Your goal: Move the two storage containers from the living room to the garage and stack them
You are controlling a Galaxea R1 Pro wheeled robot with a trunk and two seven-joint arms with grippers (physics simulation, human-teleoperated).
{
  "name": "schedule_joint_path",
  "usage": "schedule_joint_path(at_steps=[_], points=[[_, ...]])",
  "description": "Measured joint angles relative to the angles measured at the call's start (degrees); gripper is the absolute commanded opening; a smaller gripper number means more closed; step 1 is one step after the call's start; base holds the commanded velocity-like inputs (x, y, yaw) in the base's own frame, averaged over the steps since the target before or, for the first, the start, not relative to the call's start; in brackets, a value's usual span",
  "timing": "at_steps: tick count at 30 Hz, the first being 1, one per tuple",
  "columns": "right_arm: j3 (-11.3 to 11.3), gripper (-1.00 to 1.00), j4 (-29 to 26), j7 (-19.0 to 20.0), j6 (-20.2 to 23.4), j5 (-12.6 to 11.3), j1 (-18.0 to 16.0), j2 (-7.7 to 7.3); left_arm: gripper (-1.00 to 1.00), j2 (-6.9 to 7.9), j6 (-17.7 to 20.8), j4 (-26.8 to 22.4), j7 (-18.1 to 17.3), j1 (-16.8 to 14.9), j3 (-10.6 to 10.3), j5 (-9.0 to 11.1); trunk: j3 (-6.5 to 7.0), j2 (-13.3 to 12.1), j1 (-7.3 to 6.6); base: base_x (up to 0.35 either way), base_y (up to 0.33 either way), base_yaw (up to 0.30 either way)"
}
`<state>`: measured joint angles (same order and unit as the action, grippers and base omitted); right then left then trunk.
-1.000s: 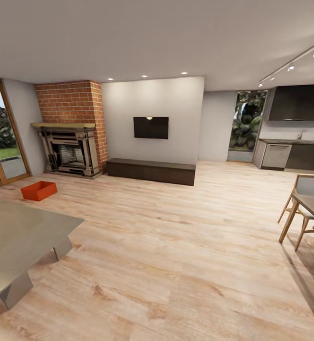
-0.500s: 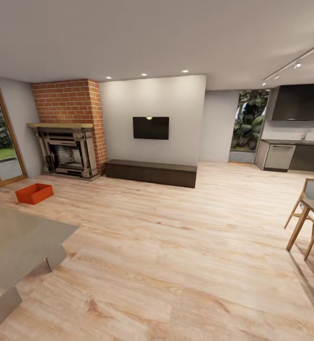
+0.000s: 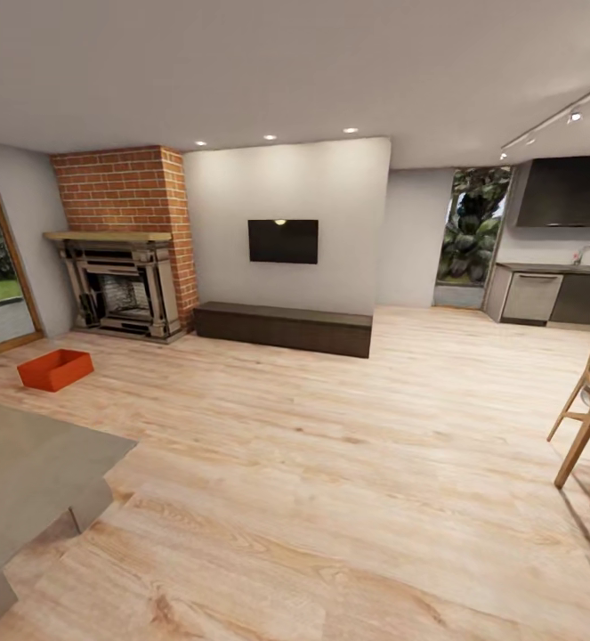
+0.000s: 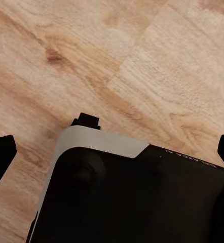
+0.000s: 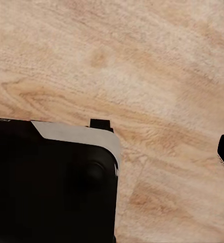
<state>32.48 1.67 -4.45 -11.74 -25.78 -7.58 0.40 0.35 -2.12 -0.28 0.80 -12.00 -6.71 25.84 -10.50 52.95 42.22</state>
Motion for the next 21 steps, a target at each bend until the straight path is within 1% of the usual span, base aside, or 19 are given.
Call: schedule_joint_path(at_steps=[21], points=[[0.0,1.00,0.0,0.0,0.0,0.0,0.0,-0.08,1.00,0.00,-0.3,0.0,0.0,0.0,0.0,0.0,0.00,0.0,0.00,0.323,0.000,0.000]])
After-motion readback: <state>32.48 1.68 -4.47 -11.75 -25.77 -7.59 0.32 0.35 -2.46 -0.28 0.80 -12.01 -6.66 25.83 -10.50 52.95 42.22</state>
